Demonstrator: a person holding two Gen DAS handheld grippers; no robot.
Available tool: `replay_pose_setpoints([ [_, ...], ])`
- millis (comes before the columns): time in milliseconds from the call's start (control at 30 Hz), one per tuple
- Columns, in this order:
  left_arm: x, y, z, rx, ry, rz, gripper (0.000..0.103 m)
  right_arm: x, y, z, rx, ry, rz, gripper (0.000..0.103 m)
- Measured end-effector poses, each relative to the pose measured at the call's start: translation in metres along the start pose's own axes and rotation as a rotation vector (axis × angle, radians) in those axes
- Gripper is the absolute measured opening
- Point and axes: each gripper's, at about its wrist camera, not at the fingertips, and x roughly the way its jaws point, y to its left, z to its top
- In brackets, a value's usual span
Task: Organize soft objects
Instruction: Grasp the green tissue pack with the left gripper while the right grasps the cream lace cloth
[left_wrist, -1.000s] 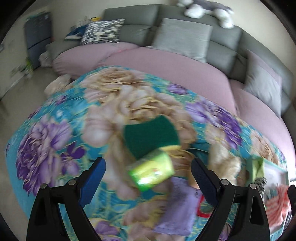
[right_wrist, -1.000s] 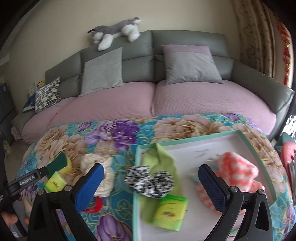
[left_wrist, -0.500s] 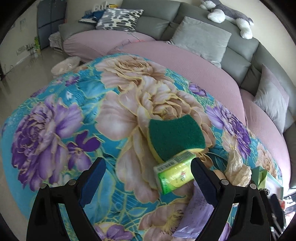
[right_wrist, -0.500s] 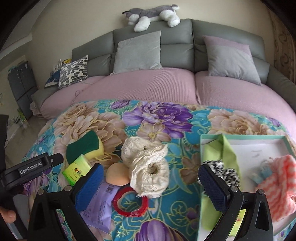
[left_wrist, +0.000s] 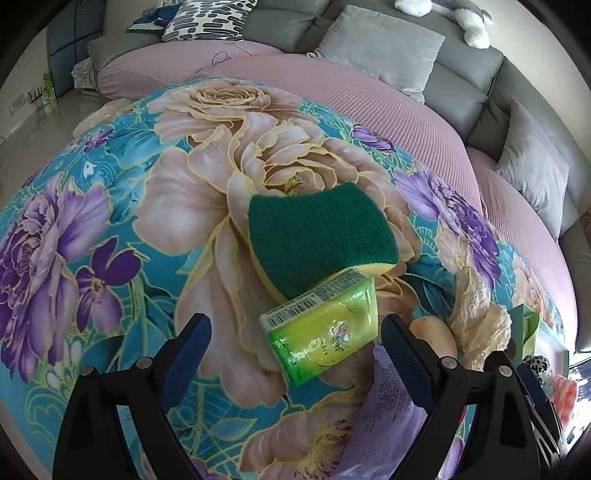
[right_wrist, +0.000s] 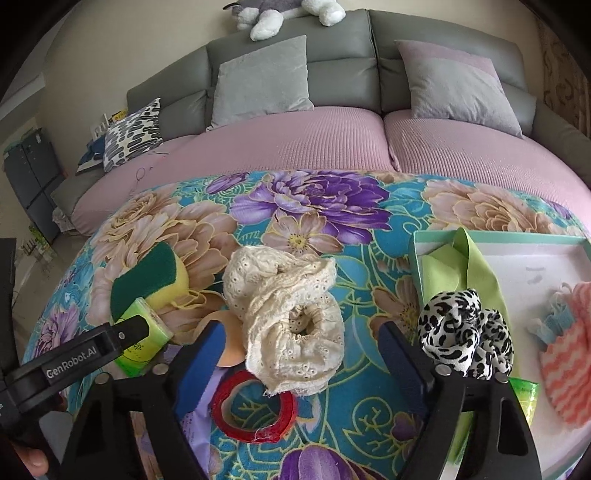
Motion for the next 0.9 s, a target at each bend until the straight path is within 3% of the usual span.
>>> replay_pose_setpoints([
  [200,0.015,0.0,-0.003,-0.011,0.02,-0.006,0.093,0.005,-0.004,-0.002,0.019,0.019,0.007,0.07],
  [533,0.02,-0.006,-0.003,0.013,0.011,0.019,0.093,0.015,0.001,-0.008,-0.001,0.057,0.014,0.061],
  [767,0.017,-0.012,-0.004,0.066,0.034,0.052,0.093,0.018,0.0,-0.009,0.002,0.066,0.017,0.044],
  [900,0.014,-0.014,-0.004,0.072,0.036,0.04,0.082,0.02,-0.003,-0.01,0.007,0.073,0.017,0.034],
])
